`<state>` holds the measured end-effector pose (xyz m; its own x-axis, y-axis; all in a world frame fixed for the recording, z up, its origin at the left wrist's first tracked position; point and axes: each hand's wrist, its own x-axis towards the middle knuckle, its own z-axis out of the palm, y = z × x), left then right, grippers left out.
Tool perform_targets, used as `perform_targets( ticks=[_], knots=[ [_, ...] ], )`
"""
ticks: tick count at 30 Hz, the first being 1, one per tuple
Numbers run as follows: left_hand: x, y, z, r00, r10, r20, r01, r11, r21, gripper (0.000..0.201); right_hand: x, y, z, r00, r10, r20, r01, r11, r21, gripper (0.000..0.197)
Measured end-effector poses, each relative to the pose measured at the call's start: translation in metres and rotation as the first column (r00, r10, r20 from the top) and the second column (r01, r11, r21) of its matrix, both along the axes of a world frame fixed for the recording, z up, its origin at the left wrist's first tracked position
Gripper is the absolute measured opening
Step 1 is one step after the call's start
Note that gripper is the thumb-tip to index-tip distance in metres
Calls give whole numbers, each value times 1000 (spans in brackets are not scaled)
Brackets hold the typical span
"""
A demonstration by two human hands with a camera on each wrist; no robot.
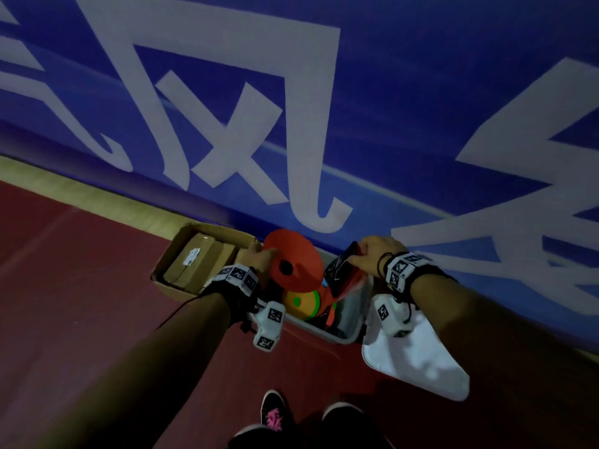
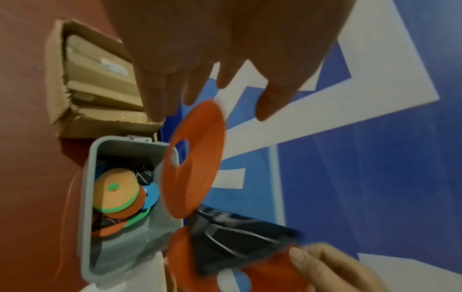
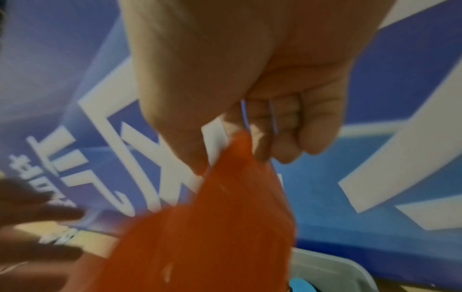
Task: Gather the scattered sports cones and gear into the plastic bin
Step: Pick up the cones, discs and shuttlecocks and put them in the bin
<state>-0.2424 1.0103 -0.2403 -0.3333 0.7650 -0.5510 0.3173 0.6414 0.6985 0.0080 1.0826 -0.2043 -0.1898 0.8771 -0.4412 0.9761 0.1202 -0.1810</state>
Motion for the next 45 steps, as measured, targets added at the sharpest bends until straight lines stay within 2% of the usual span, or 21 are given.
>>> perform_targets(
  ticks=[1,3,5,8,10,12,14,16,18,20,22,25,29,33,36,39,41,43,45],
  knots=[
    [-2,2,2,986,115,120,-114,993,-19,43,-1,12,-3,1000,9,18,-8,1000,-25,36],
    [-1,3,1,956,213,202,-213,977,-24,45,-7,37,-11,997,50,50,-45,994,-103,35],
    [-7,1,2,911,327,252,-327,944,-43,49,-18,56,-18,988,117,97,-100,981,-167,43],
    [-13,-13,12,803,535,261,-541,839,-55,46,-55,77,-18,979,203,28,-193,959,-209,42],
    [-13,-28,18,670,682,294,-696,715,-73,34,-88,79,-12,956,279,-93,-293,931,-217,39],
    [-11,-43,25,575,753,320,-772,628,-92,9,-121,65,-6,922,289,-256,-354,899,-258,36],
    [-12,-72,33,464,818,341,-850,520,-90,8,-157,35,0,869,188,-458,-372,858,-354,31],
    [-18,-98,36,398,857,327,-896,439,-63,22,-186,3,3,826,19,-564,-350,801,-486,23],
    [-24,-147,43,284,905,317,-951,308,-25,34,-219,-47,9,804,24,-594,-437,701,-563,19],
    [-30,-194,50,180,924,337,-982,191,2,35,-247,-94,17,781,36,-623,-499,635,-590,18],
    [-35,-253,56,52,925,375,-999,44,30,33,-272,-150,24,758,62,-650,-555,586,-591,19],
    [-29,-357,60,-140,906,400,-982,-177,58,18,-293,-249,35,721,183,-669,-656,492,-572,17],
    [5,-505,60,-372,845,385,-898,-433,83,31,-295,-406,47,642,340,-688,-767,287,-574,17],
    [56,-650,60,-534,755,380,-790,-606,95,30,-280,-572,57,529,439,-727,-830,89,-550,17],
    [94,-751,64,-621,695,362,-707,-696,123,27,-259,-683,60,478,470,-742,-834,-24,-552,19],
    [138,-839,73,-715,602,357,-602,-789,125,22,-232,-778,57,405,529,-746,-837,-115,-536,19],
    [169,-896,78,-767,531,360,-520,-843,137,21,-213,-842,57,340,581,-740,-834,-177,-522,26],
    [194,-940,79,-809,465,361,-447,-884,136,17,-201,-895,57,306,603,-737,-828,-214,-519,32],
    [218,-987,73,-860,373,349,-355,-928,117,14,-188,-953,54,276,622,-733,-807,-264,-529,29]
  ],
)
